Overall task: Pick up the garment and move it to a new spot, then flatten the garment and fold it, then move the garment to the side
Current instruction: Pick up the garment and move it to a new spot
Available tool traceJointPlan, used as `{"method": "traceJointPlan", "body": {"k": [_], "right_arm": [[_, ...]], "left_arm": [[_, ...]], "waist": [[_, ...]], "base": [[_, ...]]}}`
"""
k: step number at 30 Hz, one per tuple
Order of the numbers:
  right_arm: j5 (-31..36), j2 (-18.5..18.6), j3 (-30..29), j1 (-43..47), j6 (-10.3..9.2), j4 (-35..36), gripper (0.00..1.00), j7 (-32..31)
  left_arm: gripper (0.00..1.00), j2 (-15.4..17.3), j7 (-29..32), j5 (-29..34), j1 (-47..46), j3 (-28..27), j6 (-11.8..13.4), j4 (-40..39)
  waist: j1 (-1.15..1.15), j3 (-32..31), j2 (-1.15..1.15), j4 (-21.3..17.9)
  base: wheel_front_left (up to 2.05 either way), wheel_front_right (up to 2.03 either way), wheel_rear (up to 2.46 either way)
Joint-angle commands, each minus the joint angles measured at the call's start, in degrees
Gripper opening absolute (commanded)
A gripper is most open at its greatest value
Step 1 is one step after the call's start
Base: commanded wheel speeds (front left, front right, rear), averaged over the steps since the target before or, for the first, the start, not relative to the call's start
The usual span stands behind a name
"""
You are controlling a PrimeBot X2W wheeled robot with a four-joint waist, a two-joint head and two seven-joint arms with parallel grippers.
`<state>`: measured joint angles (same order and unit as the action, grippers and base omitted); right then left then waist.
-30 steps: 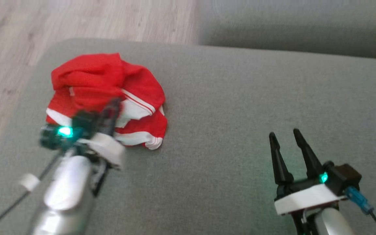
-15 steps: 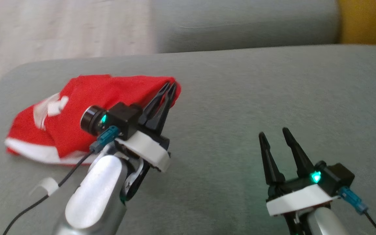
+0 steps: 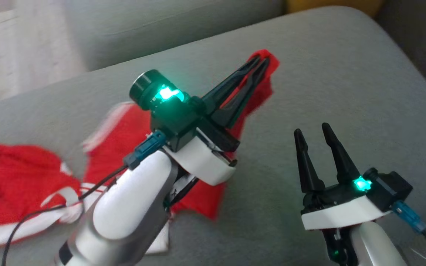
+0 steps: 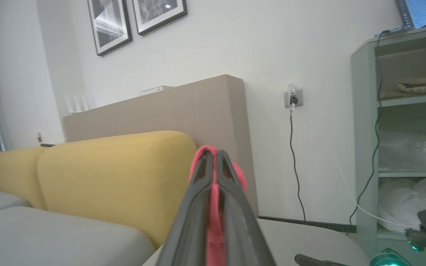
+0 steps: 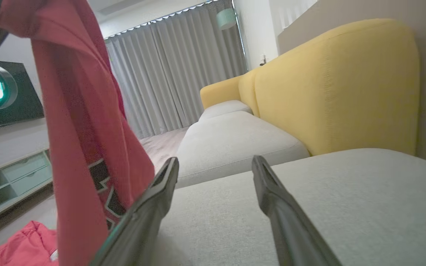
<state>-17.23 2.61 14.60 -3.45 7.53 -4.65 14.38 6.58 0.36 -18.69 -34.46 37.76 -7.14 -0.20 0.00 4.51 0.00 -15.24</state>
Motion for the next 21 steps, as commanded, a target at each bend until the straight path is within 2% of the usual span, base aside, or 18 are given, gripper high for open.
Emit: {"method": "traceJointPlan", "body": {"k": [1, 4, 9, 10, 11, 12, 15, 21], "right_arm": [[-0.59, 0.27, 1.46, -2.17, -0.04, 2.36, 1.00, 0.62], [-1.06, 0.27, 1.94, -2.24, -0.04, 2.83, 1.00, 0.62], [-1.76, 0.27, 2.19, -2.13, -0.04, 3.46, 1.00, 0.62], [-1.90, 0.27, 2.20, -2.07, -0.04, 3.47, 1.00, 0.62], [-2.01, 0.27, 2.20, -2.01, -0.04, 3.52, 1.00, 0.62], [-2.17, 0.27, 2.16, -2.03, -0.04, 3.71, 1.00, 0.62], [-2.47, 0.27, 1.88, -2.19, -0.04, 3.94, 1.00, 0.62], [-1.98, 0.27, 0.97, -2.19, -0.04, 3.86, 1.00, 0.62]], "left_arm": [[0.00, 0.79, -0.02, -0.38, -4.57, -1.46, -0.25, -1.97], [0.00, 0.97, -0.44, -2.26, -6.87, -0.28, -0.31, -1.17], [0.00, 1.50, -2.83, -6.58, -10.59, 2.99, -0.33, 3.22], [0.31, 1.63, -2.92, -6.94, -10.81, 3.73, -0.33, 5.02], [0.98, 1.60, -3.37, -7.04, -10.92, 4.22, -0.34, 6.93], [1.00, 1.42, -3.14, -7.52, -10.67, 5.63, -0.34, 11.40], [1.00, 1.68, -3.02, -6.81, -10.80, 8.58, -0.34, 16.99], [1.00, 1.93, -3.88, -9.00, -9.11, 11.32, -0.34, 20.94]], "waist": [[0.00, 0.34, 0.00, -3.74], [0.00, 0.82, 0.00, -5.86], [0.00, 1.68, 0.00, -6.96], [0.00, 1.83, 0.00, -6.98], [0.00, 2.08, 0.00, -6.92], [0.00, 2.62, 0.00, -6.66], [0.00, 3.58, 0.00, -5.65], [0.00, 4.95, 0.00, -1.23]], "base": [[0.00, 0.00, 0.00], [0.00, 0.00, 0.00], [0.00, 0.00, 0.00], [0.00, 0.00, 0.00], [0.00, 0.00, 0.00], [0.00, 0.00, 0.00], [0.00, 0.00, 0.00], [0.00, 0.00, 0.00]]}}
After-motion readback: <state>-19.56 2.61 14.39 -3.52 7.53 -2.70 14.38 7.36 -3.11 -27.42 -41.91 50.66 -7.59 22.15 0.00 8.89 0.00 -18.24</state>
